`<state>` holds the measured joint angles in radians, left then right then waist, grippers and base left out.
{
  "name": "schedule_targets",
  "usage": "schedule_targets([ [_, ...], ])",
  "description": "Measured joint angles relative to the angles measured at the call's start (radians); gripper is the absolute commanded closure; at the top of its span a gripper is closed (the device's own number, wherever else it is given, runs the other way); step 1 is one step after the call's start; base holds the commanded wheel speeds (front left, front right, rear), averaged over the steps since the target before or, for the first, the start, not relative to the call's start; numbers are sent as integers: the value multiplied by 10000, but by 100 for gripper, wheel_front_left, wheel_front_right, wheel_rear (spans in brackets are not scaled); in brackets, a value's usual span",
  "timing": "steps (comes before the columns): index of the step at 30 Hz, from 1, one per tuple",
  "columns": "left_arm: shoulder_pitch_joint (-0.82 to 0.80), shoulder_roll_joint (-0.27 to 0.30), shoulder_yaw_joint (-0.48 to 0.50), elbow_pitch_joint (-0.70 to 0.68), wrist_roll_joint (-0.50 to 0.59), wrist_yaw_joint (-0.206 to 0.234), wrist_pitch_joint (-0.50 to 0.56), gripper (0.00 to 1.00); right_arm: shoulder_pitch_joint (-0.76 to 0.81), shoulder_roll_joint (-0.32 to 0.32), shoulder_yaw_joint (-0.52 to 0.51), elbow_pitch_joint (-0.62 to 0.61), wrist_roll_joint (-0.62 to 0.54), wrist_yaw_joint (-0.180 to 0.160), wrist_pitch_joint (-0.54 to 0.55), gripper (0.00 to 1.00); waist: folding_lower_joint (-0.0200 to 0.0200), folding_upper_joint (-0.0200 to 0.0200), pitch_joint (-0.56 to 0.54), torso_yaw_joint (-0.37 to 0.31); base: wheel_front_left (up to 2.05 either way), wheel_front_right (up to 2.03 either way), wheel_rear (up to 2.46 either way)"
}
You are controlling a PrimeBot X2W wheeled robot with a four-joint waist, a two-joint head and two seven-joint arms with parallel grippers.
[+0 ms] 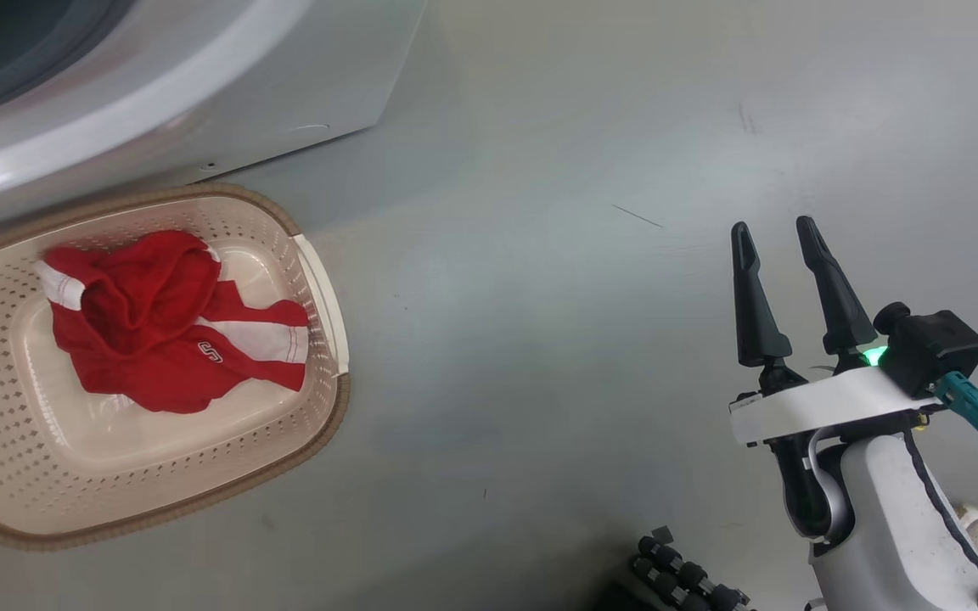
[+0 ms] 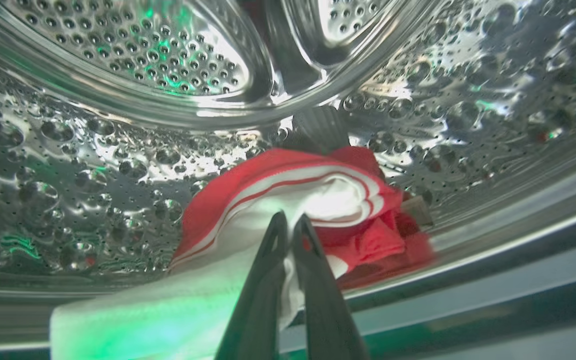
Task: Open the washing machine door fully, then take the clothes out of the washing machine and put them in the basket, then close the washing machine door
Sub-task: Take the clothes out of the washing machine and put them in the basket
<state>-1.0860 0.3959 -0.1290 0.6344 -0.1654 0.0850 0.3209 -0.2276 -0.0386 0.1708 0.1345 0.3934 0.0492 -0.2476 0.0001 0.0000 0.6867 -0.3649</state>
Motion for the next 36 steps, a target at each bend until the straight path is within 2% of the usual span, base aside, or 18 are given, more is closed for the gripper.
schedule_targets([
  [8,431,-792,267,-441,-548,35,-1758,100,-3,-29,-230,-75,-301,2,0,0,0,0,-215,553,0,0,0],
  [21,2645,-2148,382,-1536,-1074,73,-4637,100,105,-608,-719,-48,-792,-113,0,0,-1,0,-1031,1612,0,0,0],
  [28,3777,-2621,171,-2303,-1104,79,-5611,100,357,-857,-825,-38,-907,-167,0,0,-2,0,-1530,2198,0,0,0],
  [36,5205,-3164,-368,-3193,-1083,71,-5689,100,697,-953,-759,52,-951,-161,0,0,-2,0,-2163,2888,0,0,0],
])
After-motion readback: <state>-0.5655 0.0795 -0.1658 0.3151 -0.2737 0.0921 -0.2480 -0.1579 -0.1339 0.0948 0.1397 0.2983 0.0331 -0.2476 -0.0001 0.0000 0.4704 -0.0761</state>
